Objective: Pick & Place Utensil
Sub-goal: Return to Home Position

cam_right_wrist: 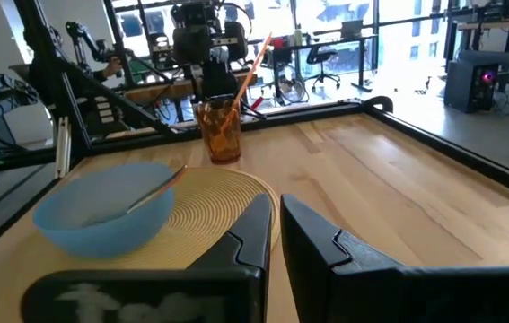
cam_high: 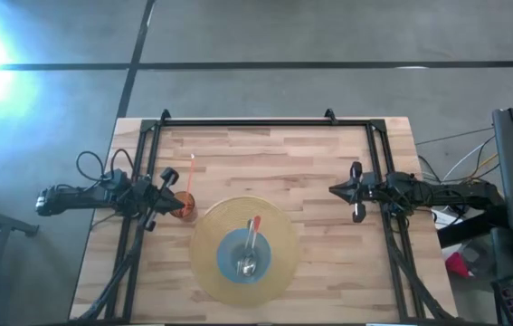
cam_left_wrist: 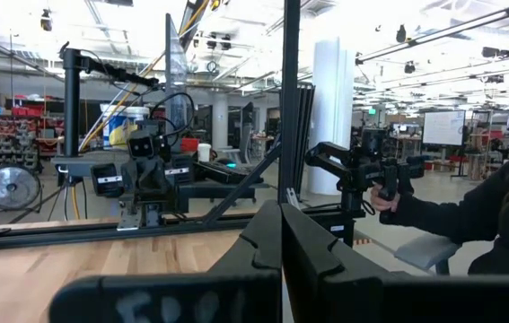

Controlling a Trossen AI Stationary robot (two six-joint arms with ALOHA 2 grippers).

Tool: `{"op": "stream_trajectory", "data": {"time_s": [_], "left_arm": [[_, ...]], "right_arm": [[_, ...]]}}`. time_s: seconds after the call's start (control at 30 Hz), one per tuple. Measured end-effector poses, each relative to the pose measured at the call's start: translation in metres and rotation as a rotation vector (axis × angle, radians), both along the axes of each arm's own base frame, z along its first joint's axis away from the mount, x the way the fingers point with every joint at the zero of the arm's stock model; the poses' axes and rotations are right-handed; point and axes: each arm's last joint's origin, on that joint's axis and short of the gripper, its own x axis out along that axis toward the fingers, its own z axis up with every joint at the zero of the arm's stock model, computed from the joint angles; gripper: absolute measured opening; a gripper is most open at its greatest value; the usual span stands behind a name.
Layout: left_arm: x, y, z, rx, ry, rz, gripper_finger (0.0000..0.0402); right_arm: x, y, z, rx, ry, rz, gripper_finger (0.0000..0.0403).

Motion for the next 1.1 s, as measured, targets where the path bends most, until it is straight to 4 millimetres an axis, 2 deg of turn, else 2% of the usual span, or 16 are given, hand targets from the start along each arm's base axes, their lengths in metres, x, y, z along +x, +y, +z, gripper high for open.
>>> {"op": "stream_trajectory", "data": {"time_s": [1.1], "left_arm": [[0.0,0.0,0.0,0.0,0.0,0.0,0.0]], "right_arm": [[0.0007,0.0,-0.0016,-0.001,0.017,-0.001,0.0027]]}}
